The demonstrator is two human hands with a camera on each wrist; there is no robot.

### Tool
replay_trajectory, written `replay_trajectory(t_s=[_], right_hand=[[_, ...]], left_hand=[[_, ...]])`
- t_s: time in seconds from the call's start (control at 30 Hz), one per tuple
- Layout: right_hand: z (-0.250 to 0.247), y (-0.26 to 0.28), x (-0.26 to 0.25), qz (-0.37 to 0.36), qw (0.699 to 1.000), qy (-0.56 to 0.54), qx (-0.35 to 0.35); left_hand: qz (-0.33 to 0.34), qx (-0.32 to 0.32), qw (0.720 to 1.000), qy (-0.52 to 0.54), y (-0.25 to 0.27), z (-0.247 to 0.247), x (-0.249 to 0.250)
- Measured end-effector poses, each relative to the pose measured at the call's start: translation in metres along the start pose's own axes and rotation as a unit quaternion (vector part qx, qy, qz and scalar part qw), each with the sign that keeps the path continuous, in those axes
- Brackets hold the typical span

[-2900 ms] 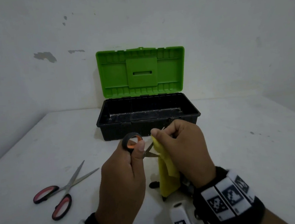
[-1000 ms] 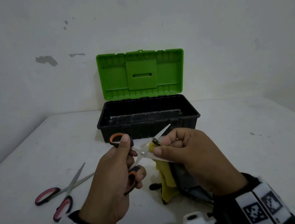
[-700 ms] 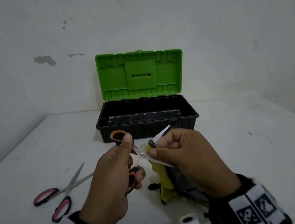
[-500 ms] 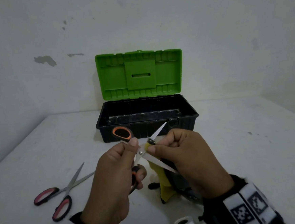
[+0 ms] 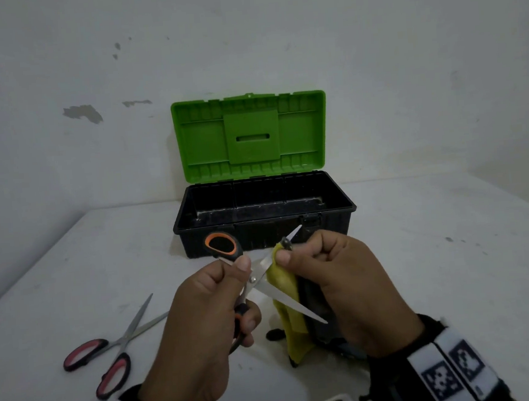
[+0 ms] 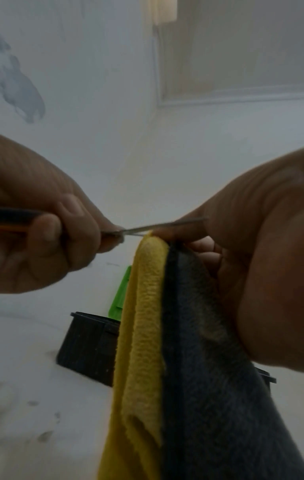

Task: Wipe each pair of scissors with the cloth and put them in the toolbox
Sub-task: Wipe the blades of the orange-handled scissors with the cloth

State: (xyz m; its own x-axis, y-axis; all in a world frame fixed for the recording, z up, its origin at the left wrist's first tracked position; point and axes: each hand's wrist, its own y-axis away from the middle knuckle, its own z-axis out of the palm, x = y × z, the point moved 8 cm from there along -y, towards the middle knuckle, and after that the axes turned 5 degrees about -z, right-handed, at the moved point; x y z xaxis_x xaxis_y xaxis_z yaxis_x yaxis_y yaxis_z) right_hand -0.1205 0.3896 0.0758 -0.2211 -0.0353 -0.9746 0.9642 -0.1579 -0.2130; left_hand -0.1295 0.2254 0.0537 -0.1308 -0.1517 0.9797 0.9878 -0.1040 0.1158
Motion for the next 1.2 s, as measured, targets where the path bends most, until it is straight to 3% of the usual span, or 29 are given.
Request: replay_trajectory(t_s=[0.17,0.33,0.47,0.6,0.73,0.9,1.07,1.2], right_hand=[[-0.015,-0.009,0.007,0.021,0.997,-0.058,0.045],[-0.007,-0.003,0.011,0.026,0.999,-0.022,0.017],[-0.013,-0.008,0.013,0.034,0.994,-0.099,0.04],[-0.005,-0.003,0.015,0.042,0.997,-0.062,0.015],[-0.013,-0.01,0.016,0.043,0.991,-0.116,0.041],[-0.002,-0.003,0.017,0.035,0.997,-0.07,0.012],[-0.016,-0.016,0.018,0.036,0.991,-0.122,0.05],[-0.01,-0.009,0.018,0.032,0.996,-0.081,0.03]], left_hand=[[-0.008,-0.012,1.0,-0.002,-0.002,0.0,-0.002],[-0.018,-0.014,1.0,-0.002,-0.004,-0.001,-0.002],[-0.023,-0.012,1.0,0.002,-0.003,-0.001,-0.005],[-0.022,-0.015,1.0,0.003,-0.002,-0.002,-0.004],[-0.031,-0.015,0.999,0.016,-0.002,-0.002,-0.005],[-0.053,-0.023,0.998,0.019,-0.003,-0.002,-0.008],[-0.065,-0.023,0.997,0.039,-0.003,-0.003,-0.012],[-0.084,-0.028,0.995,0.048,-0.002,-0.003,-0.015]])
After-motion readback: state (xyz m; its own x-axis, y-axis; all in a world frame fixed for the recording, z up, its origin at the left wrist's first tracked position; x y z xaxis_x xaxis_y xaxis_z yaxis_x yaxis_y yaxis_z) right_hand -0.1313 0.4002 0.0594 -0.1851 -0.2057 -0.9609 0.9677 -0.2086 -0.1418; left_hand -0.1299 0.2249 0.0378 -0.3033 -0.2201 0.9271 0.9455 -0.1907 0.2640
